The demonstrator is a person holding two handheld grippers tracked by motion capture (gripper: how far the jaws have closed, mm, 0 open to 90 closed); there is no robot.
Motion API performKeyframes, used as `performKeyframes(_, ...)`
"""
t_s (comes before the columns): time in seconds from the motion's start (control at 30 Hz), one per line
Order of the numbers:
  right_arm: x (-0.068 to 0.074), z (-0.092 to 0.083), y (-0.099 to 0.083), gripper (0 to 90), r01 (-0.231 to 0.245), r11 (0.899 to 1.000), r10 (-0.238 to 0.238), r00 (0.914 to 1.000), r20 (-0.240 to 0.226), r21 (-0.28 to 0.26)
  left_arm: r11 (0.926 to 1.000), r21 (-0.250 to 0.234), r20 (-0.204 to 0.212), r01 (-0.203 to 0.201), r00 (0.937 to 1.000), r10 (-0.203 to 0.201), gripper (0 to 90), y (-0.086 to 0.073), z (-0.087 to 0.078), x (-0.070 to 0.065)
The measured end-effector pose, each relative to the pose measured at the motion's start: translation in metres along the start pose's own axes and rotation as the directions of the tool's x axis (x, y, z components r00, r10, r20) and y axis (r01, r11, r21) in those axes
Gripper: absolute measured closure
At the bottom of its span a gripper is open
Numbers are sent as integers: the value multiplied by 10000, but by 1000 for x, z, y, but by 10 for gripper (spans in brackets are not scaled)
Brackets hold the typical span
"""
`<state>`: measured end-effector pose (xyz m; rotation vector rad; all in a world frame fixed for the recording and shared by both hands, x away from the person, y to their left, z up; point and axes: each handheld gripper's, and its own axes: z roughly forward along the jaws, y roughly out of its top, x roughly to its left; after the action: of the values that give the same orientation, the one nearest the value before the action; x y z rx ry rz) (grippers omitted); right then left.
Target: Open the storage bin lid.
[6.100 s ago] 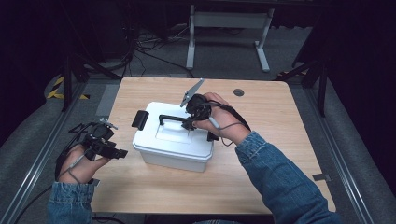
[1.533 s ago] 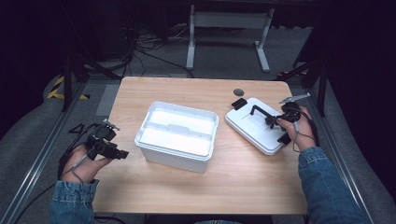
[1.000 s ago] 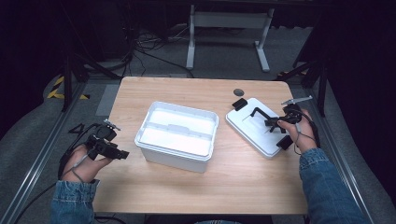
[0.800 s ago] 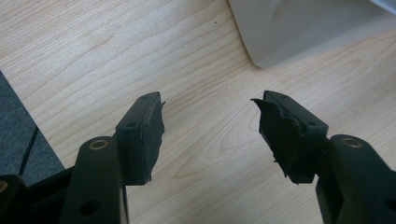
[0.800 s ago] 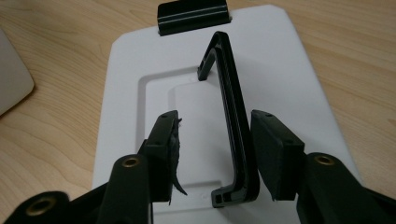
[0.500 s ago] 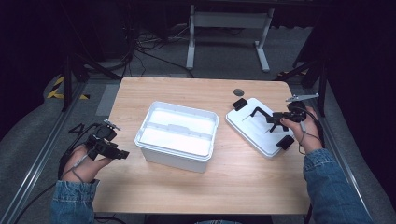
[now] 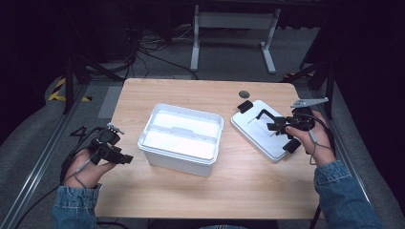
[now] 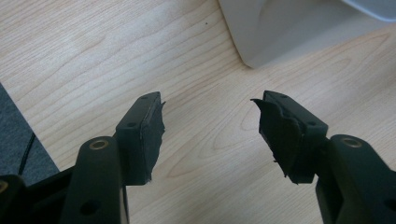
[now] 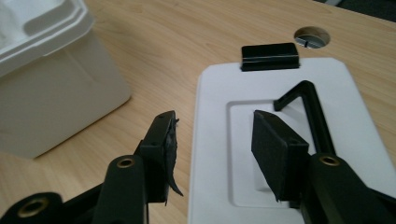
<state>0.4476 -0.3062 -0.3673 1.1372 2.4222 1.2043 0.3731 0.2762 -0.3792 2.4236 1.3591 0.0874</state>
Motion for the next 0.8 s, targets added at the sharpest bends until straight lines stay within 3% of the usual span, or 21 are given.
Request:
performKeyframes(0.37, 38, -9, -3, 510, 562, 9984, -565, 9965, -621, -70, 9999, 23, -7, -109, 9999, 109, 407, 3, 2, 1)
performKeyframes(0.53, 48, -12, -10, 508, 455, 9989, -460, 9957, -804, -82, 9999, 25, 60, -120, 9999, 120, 408, 4, 2, 0)
performKeyframes(0.8, 65, -13, -21, 497, 742, 9971, -726, 9935, -876, 149, 9999, -48, -46, -163, 9999, 163, 406, 4, 2, -1)
